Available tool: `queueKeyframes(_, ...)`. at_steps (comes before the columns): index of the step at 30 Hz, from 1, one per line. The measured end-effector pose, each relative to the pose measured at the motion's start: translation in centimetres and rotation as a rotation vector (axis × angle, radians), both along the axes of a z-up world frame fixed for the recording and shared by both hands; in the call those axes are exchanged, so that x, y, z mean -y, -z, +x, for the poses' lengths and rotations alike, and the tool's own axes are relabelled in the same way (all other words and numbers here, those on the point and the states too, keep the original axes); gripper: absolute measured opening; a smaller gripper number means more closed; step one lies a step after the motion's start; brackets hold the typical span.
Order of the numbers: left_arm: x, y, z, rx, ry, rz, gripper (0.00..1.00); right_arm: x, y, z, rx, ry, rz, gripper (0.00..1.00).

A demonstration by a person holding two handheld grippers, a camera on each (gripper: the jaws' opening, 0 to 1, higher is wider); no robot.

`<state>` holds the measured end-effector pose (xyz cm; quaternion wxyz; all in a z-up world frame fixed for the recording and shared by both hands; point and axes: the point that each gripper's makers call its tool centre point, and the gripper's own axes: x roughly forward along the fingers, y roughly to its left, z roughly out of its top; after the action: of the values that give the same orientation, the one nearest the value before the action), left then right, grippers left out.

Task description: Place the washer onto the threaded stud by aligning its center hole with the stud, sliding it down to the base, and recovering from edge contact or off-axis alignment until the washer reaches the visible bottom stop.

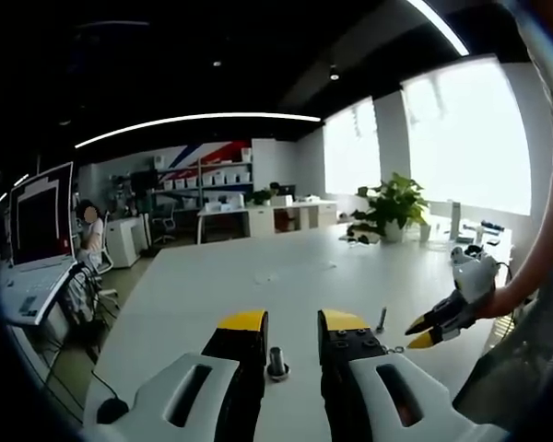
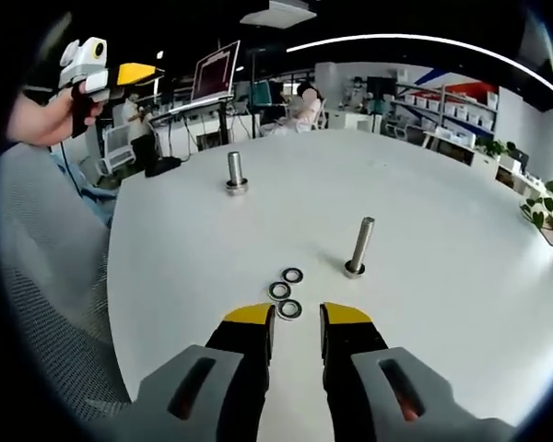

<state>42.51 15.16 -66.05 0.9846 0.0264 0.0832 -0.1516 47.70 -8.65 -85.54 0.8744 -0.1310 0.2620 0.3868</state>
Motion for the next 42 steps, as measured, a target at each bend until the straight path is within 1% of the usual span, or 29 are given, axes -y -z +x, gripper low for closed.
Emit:
queueKeyframes(1,-0.1,0.0,0.0,-0.001,-0.001,-0.003,0.20,0.1,0.0,0.0,0.007,0.004,-0.002,0.22)
queueKeyframes(7,-0.1,-0.1,0.0,0.002,-0.005,-0.004,0.20,-0.1,0.4,-0.2,-0.014,0.006,0.005,0.22)
queueKeyframes(13,-0.2,-0.1,0.0,0.003,-0.010,-0.005,0.20,-0.1,1.1,-0.4,-0.018,0.005,0.004,0.22)
queueKeyframes(14,-0.3,-0.1,0.0,0.002,-0.010,-0.005,0.20,-0.2,1.2,-0.5,-0.032,0.008,0.009,0.22)
queueKeyframes(16,-0.3,-0.1,0.0,0.003,-0.012,-0.005,0.20,-0.2,1.4,-0.4,-0.027,0.006,0.003,0.22)
queueKeyframes(32,-0.5,-0.1,0.0,0.001,-0.020,-0.009,0.19,-1.1,1.4,0.4,0.003,0.003,0.041,0.21)
queueKeyframes(39,-0.1,0.0,-0.1,-0.003,-0.009,0.001,0.19,-1.2,1.3,0.4,0.003,-0.003,0.048,0.19)
queueKeyframes(42,0.0,0.0,-0.1,-0.005,-0.004,0.006,0.19,-1.2,1.3,0.4,0.002,-0.002,0.053,0.16)
